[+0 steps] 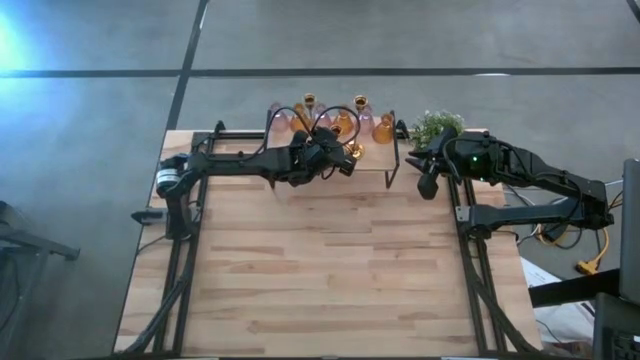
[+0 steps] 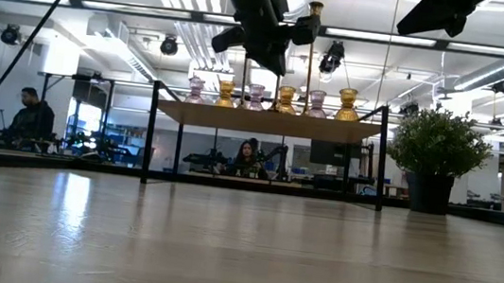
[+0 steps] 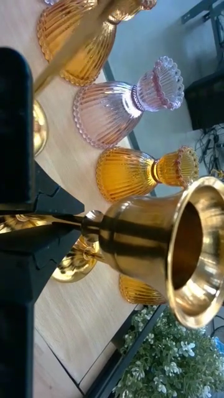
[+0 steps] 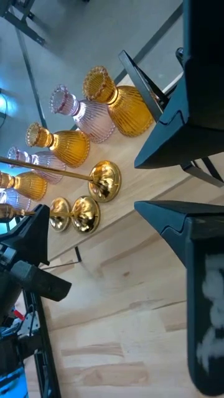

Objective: Pick & Place candle stick holders
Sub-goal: Put the gold candle holder on the shelf, then return to Home Position

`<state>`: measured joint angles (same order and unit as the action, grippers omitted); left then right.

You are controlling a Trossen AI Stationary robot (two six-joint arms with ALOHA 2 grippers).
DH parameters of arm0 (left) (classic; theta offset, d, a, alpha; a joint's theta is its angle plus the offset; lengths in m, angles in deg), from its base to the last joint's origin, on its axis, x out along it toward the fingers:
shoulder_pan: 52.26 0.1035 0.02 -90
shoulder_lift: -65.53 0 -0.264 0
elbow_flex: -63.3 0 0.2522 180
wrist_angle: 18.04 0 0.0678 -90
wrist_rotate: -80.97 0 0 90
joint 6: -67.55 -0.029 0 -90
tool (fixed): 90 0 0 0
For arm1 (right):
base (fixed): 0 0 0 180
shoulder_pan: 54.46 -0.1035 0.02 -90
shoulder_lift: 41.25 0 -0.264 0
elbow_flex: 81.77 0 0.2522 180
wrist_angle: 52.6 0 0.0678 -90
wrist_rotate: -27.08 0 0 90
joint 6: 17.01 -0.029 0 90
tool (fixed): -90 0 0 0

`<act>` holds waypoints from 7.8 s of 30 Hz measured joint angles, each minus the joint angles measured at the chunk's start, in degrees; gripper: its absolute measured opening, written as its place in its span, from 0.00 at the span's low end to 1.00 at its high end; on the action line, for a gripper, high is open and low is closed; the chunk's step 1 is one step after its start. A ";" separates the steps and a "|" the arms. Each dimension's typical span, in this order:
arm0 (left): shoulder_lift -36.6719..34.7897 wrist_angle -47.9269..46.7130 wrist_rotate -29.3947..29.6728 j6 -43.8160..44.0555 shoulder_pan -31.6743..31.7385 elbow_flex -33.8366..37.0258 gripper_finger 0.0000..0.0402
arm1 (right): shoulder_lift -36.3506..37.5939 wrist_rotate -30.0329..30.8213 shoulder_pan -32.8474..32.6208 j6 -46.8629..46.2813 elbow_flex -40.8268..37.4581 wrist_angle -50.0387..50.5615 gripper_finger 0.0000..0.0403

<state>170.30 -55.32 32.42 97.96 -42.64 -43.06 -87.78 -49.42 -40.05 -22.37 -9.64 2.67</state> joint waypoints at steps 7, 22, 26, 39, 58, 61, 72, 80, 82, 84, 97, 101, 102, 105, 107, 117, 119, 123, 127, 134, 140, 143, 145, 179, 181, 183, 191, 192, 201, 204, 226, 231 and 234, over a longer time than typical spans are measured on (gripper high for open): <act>0.04 -0.05 0.20 -0.27 0.02 0.00 0.09 | 0.00 0.00 0.00 -0.01 0.00 0.00 0.20; 0.26 -0.95 0.24 -0.35 0.03 0.17 0.19 | 0.00 -0.17 0.00 -0.01 0.00 0.04 0.22; 0.26 -0.93 -0.02 -0.52 0.04 0.17 0.23 | 0.00 -0.17 0.00 -0.01 0.00 0.04 0.23; -0.01 -0.84 -3.27 -1.67 -0.34 0.15 0.46 | 0.00 -0.46 0.00 -0.21 0.00 0.11 0.20; -5.23 -10.43 -0.90 -3.13 -2.36 0.04 0.46 | 1.88 -0.44 -0.02 -0.40 0.00 0.39 0.20; -6.49 -16.06 -1.10 -0.88 -3.01 0.04 0.46 | 2.27 -0.42 -0.01 -0.47 0.00 1.23 0.21; -14.41 -17.76 -22.00 -6.32 -10.28 0.04 0.45 | 4.24 -9.58 0.00 -4.39 0.68 2.02 0.16; -26.66 -1.44 -32.51 -23.60 -17.22 15.08 0.21 | 8.83 -24.49 -0.02 1.61 -0.31 -0.68 0.03; -31.65 3.91 -34.75 -24.59 -16.79 22.61 0.10 | 10.79 -24.48 -0.01 3.44 -1.93 -2.95 0.02; -36.82 8.35 -36.06 -27.13 -16.54 30.16 0.03 | 12.88 -24.65 -0.02 5.47 -3.81 -5.01 0.02; -59.77 43.92 -49.72 -37.29 -10.04 69.64 0.01 | 20.69 -25.90 0.00 11.96 -25.54 -28.12 0.02; -62.01 47.33 -54.17 -35.15 -6.37 75.41 0.00 | 21.89 -25.61 0.02 10.92 -31.88 -32.93 0.02; -62.32 48.02 -54.96 -35.08 -5.69 76.18 0.00 | 22.22 -25.52 0.07 10.61 -32.93 -33.70 0.02; -62.74 48.52 -58.01 -37.35 -3.75 78.02 0.00 | 22.82 -25.33 0.61 10.41 -35.36 -34.47 0.02; -62.55 48.42 -60.31 -38.26 -2.49 78.97 0.00 | 23.22 -25.25 0.78 10.28 -36.93 -35.09 0.02; -61.95 49.77 -66.83 -36.96 3.01 84.10 0.00 | 23.63 -23.85 1.87 7.98 -46.23 -46.88 0.02; -61.94 49.97 -67.53 -36.72 3.63 84.73 0.00 | 23.64 -23.85 1.91 6.44 -47.57 -47.11 0.02; -61.81 50.40 -67.67 -36.89 4.59 86.09 0.00 | 23.56 -22.35 1.88 4.15 -49.49 -46.90 0.02; -61.81 50.09 -67.63 -35.79 5.92 87.56 0.00 | 23.54 -15.17 1.90 2.51 -50.34 -46.90 0.02; -61.81 49.27 -62.92 -29.18 7.15 90.53 0.06 | 23.54 -8.94 1.88 5.21 -51.51 -46.40 0.02; -61.81 46.41 -62.36 -29.07 7.15 91.19 0.07 | 23.55 -8.89 1.88 5.41 -52.40 -46.31 0.02; -61.81 45.91 -62.34 -29.05 7.15 91.21 0.07 | 23.56 -8.90 1.88 5.41 -52.41 -46.34 0.02; -62.12 45.33 -62.35 -29.05 7.13 91.23 0.07 | 23.89 -8.90 1.86 5.41 -52.48 -46.33 0.02; -97.76 32.79 -62.36 -29.07 6.99 92.19 0.07 | 46.53 -8.92 -0.42 5.39 -57.86 -43.28 0.02; -99.57 31.49 -62.36 -29.07 6.99 92.19 0.07 | 46.53 -8.92 -1.02 5.39 -57.86 -43.28 0.02; -101.40 31.42 -62.36 -29.07 6.99 92.21 0.07 | 46.53 -8.92 -1.59 5.39 -57.86 -43.30 0.02; -104.76 31.99 -62.34 -29.07 6.93 92.26 0.07 | 46.53 -8.96 -3.41 5.39 -57.86 -43.30 0.02; -104.76 31.51 -62.34 -29.07 6.93 92.26 0.07 | 46.53 -8.96 -3.43 5.39 -57.86 -43.30 0.02; -104.76 30.81 -62.34 -29.07 6.93 92.26 0.07 | 46.53 -8.96 -3.43 5.39 -57.86 -43.30 0.02; -104.65 30.79 -62.34 -29.07 6.93 92.26 0.07 | 46.47 -8.96 -3.41 5.39 -57.86 -43.30 0.02; -104.61 30.70 -62.34 -29.07 6.93 92.28 0.07 | 45.97 -8.94 -3.41 5.39 -57.86 -43.30 0.02; -104.61 30.70 -62.34 -29.07 6.93 92.28 0.07 | 45.97 -8.93 -3.41 5.39 -57.86 -43.30 0.02; -104.61 30.70 -62.34 -29.07 6.93 92.28 0.07 | 45.97 -8.92 -3.41 5.39 -57.86 -43.30 0.02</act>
<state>65.69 -24.63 -29.91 68.89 -35.71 49.22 -41.81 -58.34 -43.46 -16.98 -67.49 -40.62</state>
